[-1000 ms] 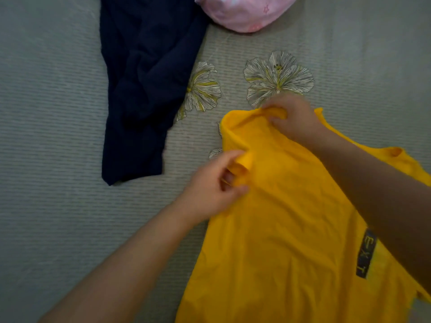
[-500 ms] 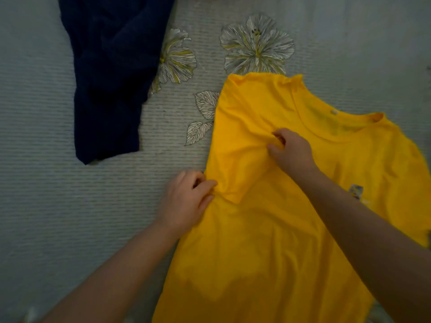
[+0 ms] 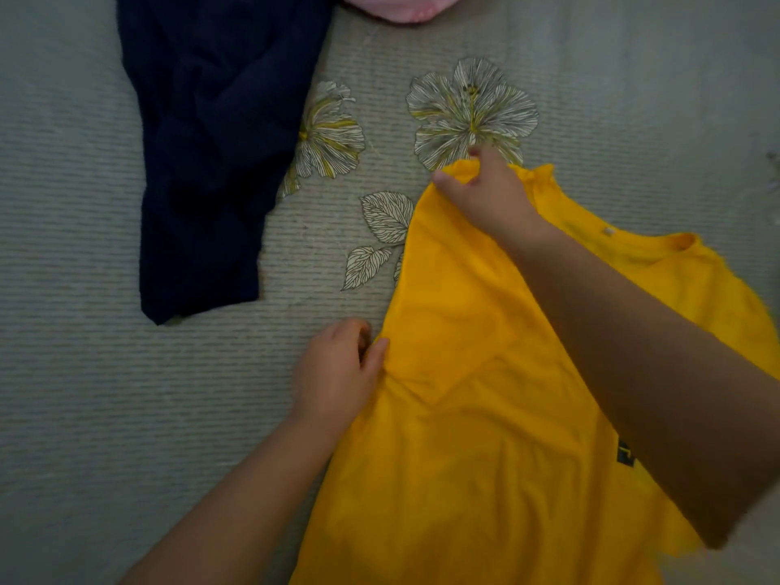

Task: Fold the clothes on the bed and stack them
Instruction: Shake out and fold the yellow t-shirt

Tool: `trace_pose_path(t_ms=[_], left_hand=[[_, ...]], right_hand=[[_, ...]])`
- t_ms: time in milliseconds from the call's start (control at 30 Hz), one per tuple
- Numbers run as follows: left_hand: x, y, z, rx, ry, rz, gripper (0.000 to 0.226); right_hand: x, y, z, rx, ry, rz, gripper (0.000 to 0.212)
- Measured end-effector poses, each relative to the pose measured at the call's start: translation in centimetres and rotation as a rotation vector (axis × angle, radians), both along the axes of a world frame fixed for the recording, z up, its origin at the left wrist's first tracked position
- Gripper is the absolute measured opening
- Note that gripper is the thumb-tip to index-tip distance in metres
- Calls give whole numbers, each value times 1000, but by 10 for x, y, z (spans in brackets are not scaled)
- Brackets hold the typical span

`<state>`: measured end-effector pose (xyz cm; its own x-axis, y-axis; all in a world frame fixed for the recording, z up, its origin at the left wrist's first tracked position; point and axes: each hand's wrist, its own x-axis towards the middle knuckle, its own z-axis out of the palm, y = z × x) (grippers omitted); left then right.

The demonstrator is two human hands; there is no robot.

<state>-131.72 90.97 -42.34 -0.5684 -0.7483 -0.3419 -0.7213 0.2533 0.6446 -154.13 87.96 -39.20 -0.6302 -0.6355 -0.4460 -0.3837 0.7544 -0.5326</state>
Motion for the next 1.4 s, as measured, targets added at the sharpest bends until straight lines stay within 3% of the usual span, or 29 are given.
trace_pose_path(t_ms=[167, 300, 367, 467, 600, 767, 833, 933, 1033, 1133, 1267, 1400], left_hand=[[-2, -7, -1, 21, -36, -20, 14], [6, -7, 2, -4, -32, -16, 20], [9, -4, 2, -72, -49, -94, 26], [14, 3, -1, -264, -112, -163, 38], [25, 10, -13, -474, -79, -271, 39], [24, 9, -18, -526, -21, -354, 40], [22, 10, -15, -504, -53, -359, 42], [19, 11, -10, -464, -124, -381, 44], [18, 13, -8, -375, -199, -398, 49], [16, 17, -2, -281, -229, -379, 59], [2, 41, 10, -338, -212, -400, 58], [-47, 92, 18, -439, -135, -686, 51]], right_hand=[[-13, -31, -16, -91, -34, 52, 35], [-12, -34, -21, -213, -109, 7, 38], [-11, -36, -20, -204, 31, 107, 42], [-11, -31, -23, -95, 406, 324, 50], [-6, -2, -26, 5, 594, 271, 56], [34, 90, -19, -100, 564, 321, 46], [53, 135, -22, -31, 568, 410, 46], [62, 185, -30, 159, 346, 411, 49], [52, 203, -23, 41, 264, 407, 50], [23, 222, -5, -108, 321, 249, 41], [-9, 285, 16, -109, 356, -52, 33], [-12, 378, 15, 62, 365, -624, 41]])
